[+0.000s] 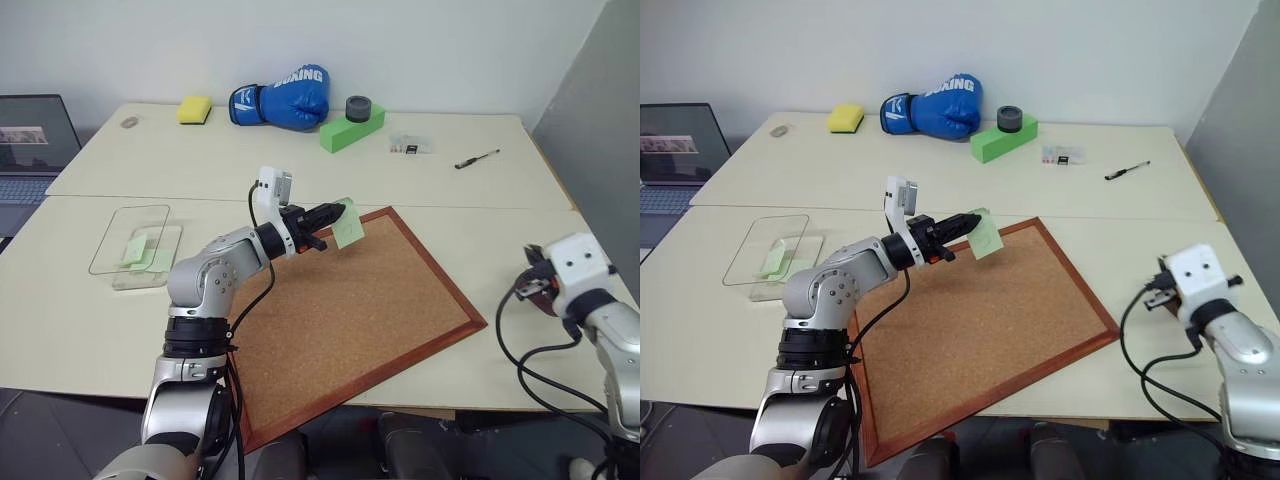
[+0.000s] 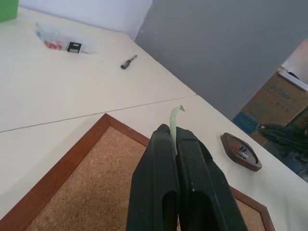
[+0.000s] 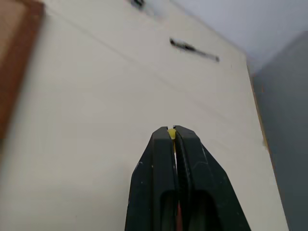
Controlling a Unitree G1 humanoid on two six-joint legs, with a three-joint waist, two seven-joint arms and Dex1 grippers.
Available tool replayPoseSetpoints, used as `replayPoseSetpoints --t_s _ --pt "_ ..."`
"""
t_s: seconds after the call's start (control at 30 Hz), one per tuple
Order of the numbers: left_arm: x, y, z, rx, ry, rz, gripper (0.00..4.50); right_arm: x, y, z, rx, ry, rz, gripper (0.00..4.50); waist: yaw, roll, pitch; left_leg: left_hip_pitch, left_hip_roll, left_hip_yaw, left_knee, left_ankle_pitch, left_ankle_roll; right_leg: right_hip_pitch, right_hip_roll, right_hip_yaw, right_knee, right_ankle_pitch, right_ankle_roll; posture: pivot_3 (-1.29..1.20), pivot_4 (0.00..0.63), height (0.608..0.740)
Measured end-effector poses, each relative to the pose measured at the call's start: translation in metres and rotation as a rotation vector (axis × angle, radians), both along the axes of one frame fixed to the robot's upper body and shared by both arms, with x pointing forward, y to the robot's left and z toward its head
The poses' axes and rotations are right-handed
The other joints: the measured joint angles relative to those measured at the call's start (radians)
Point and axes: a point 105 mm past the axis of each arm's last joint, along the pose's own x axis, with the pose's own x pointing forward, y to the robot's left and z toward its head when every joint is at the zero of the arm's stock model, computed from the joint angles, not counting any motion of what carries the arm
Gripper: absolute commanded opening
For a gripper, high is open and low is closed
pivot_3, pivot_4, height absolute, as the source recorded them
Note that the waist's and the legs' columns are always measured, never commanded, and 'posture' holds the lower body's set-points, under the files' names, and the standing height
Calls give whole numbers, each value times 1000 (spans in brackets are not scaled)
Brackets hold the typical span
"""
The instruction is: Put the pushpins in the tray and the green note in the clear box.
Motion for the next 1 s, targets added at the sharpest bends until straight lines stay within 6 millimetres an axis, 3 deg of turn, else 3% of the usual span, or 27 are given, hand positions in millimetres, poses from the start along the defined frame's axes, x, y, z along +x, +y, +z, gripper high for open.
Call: replayPoseSetpoints --t_s 0.23,0.6,1.0 --pt "-3 -9 1 13 -6 -35 11 -6 -28 -26 20 115 -115 0 -12 0 0 1 0 0 0 0 1 1 0 0 0 0 0 0 150 740" --pt "-3 -11 1 17 -8 -40 0 -7 -39 -43 38 182 -151 2694 -13 0 0 1 0 0 0 0 1 1 0 0 0 0 0 0 150 740" --pt "-3 -10 1 18 -13 -38 0 -3 -37 -39 181 150 -166 2694 -13 0 0 0 0 0 0 0 1 1 0 0 0 0 0 0 150 740"
